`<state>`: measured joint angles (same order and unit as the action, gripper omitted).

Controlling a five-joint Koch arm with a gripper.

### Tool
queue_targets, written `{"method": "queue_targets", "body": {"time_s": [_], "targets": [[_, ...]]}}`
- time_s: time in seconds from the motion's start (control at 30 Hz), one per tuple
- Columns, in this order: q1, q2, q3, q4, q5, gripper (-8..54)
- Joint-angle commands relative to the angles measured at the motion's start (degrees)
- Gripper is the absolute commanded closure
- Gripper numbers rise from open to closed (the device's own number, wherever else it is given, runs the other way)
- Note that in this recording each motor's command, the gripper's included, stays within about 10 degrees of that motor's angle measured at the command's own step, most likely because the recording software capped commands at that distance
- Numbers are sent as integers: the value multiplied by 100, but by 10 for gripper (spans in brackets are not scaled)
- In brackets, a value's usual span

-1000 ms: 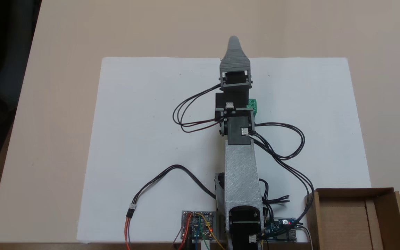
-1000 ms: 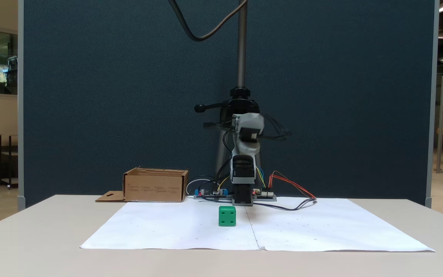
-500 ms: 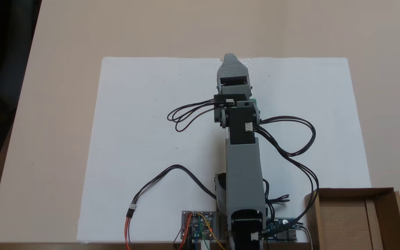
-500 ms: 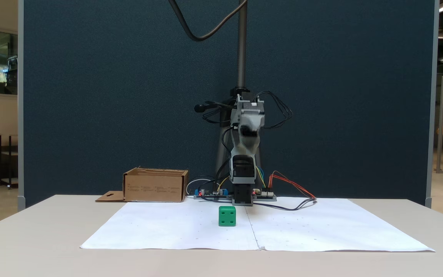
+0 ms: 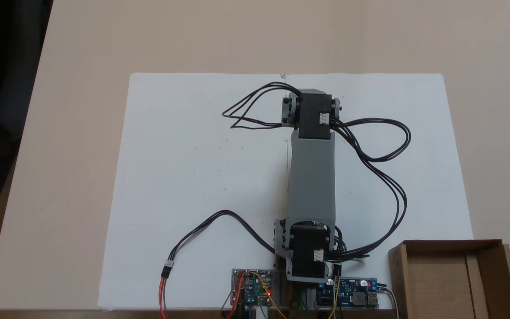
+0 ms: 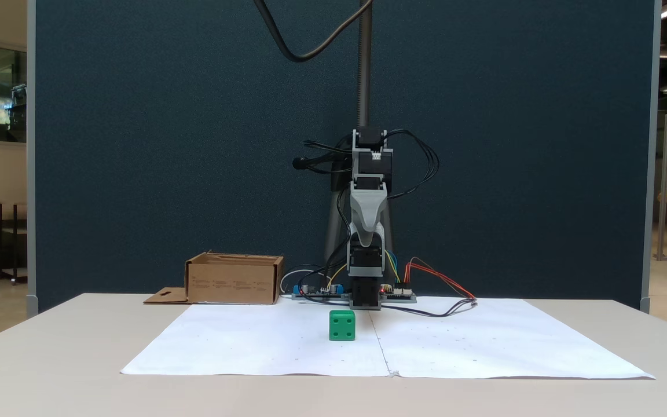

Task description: Grasp a green dice and put it in the bin.

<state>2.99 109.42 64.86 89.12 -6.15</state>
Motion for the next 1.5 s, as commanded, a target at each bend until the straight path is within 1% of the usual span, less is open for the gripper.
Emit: {"method": "queue_targets", "body": {"time_s": [0.0,0.23,0.37,0.57,1.2,1.47], "targets": [[176,-44,-448,220,-501,33],[853,-369,-466,308,-932,31],[1257,-633,-756,316,-1213,22],[1529,-791,-853,352,-1521,21],[1652,-1301,-844,396,-1521,20],[1591,-1617,-835,88,-1433,20]]}}
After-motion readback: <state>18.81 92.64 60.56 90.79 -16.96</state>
